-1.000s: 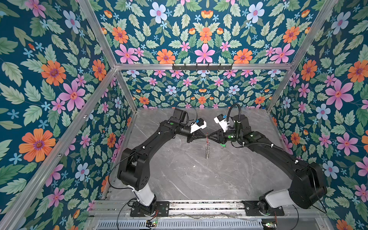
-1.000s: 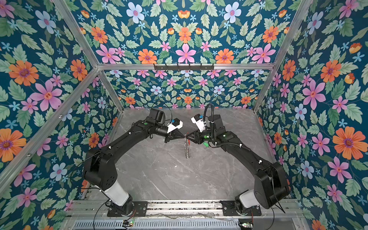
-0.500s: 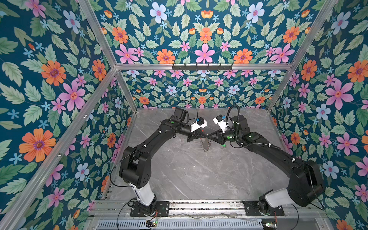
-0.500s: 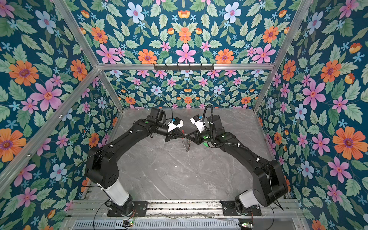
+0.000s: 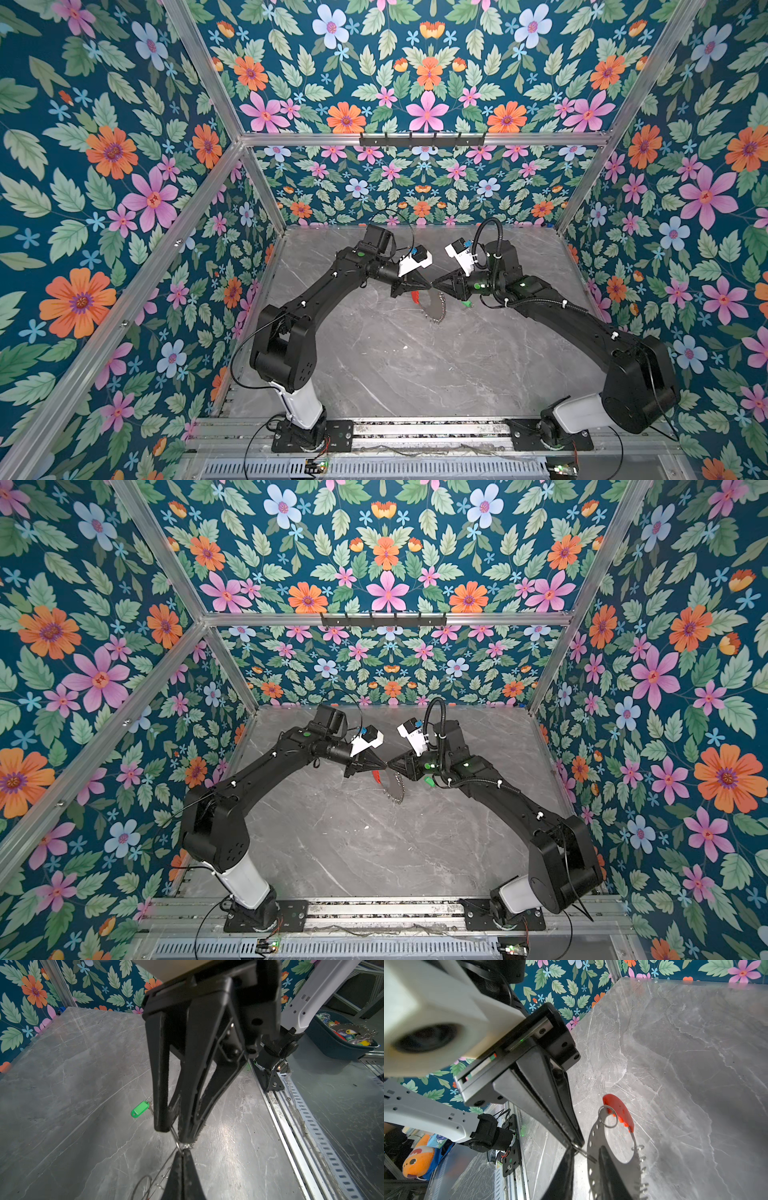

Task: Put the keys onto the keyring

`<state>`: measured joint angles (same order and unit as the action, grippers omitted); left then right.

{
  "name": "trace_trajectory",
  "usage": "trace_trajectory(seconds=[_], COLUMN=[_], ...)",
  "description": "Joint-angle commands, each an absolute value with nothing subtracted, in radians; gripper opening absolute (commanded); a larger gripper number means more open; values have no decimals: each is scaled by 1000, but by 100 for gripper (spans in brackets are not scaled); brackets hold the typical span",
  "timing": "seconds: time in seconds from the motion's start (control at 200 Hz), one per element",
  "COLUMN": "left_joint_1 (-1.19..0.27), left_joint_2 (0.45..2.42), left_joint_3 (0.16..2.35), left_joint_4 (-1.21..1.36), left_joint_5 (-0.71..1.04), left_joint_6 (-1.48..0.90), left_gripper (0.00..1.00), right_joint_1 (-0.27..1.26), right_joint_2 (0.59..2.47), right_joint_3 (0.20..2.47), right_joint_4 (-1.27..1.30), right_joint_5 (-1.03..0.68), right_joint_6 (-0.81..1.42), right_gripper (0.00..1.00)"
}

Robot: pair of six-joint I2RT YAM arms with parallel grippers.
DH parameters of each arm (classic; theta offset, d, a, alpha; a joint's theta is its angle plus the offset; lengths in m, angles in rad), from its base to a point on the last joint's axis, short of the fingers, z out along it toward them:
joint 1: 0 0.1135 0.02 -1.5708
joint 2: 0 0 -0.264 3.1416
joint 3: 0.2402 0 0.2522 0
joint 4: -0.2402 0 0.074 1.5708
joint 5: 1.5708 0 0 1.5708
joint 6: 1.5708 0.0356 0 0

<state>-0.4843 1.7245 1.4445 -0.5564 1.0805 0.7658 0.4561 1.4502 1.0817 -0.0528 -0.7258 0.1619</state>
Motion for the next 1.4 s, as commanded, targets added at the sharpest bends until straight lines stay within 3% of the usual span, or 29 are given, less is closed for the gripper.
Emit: trace_trajectory(seconds=[0.0,0.77,0.935,1.245,1.395], left_joint_1=[-482,-483,-483,-482,-482], left_joint_2=[1712,1713,1710,1736,1741], left_joint_3=[1448,1453,1452,1509,1529], left_joint_4=[-570,-574,-589,-702,-751], left_joint_5=[1095,1100,1097,1118,1107], left_joint_6=[778,774,784,850,877], left_gripper=[0,0,0,0,0], right_joint_1=[457,477,481,482,482], right_joint_2=[1440,1454,1460,1456,1435], right_joint_3=[1085,1091,1090,1085,1074], right_joint_4=[-49,-31,-32,-38,-54], right_joint_5=[-719,-733,-726,-732,-680], right_joint_6=[137,148,137,130,111], right_gripper=[23,4,24,19,31])
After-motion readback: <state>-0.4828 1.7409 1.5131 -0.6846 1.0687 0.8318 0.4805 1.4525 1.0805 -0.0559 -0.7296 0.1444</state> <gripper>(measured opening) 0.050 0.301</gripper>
